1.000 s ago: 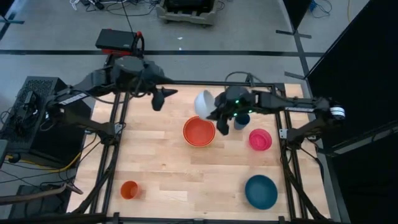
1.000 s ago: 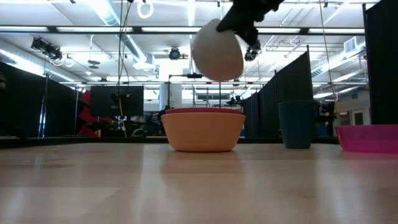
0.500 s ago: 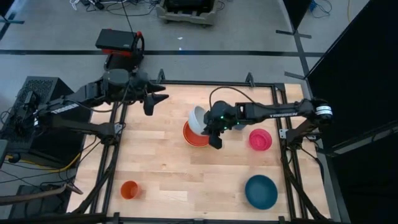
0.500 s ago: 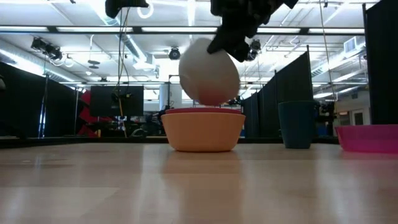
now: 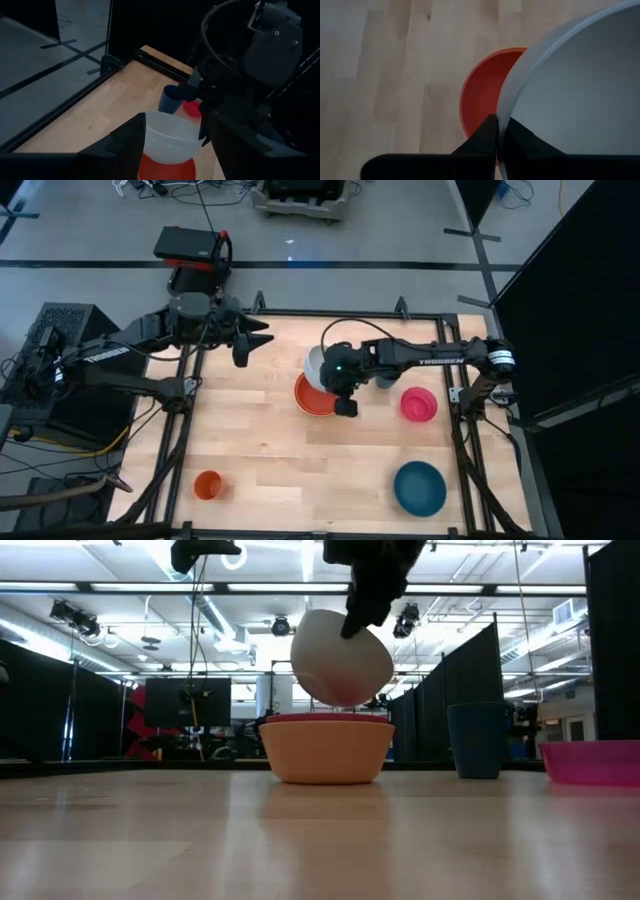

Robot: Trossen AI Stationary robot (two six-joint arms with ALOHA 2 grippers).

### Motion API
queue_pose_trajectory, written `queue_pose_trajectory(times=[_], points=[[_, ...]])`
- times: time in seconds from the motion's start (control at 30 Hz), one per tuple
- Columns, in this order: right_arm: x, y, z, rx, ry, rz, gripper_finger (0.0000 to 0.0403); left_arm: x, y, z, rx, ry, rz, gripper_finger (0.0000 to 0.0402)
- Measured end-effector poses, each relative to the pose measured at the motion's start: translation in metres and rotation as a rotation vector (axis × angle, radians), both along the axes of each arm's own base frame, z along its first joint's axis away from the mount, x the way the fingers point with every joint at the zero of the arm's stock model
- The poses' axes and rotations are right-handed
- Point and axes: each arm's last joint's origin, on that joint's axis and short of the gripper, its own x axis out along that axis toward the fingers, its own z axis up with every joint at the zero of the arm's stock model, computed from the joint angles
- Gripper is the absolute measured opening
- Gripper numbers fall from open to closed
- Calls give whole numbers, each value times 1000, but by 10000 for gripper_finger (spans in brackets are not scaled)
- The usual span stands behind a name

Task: Nest bowls inside each other
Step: Stack the white bowl on top of the orange bowl

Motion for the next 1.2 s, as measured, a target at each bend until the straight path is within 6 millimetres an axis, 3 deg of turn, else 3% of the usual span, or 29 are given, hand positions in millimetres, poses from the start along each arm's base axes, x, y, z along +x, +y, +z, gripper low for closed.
queue_pose_trajectory(times=[0.67, 1.0, 1.2], points=[[19, 15, -36, -49, 159, 188, 0, 0, 0, 0, -1, 2, 0, 204], [28, 16, -65, -55, 261, 192, 0, 0, 0, 0, -18, -2, 6, 191], [29, 16, -66, -43, 252, 193, 23, 0, 0, -1, -22, 1, 7, 188]])
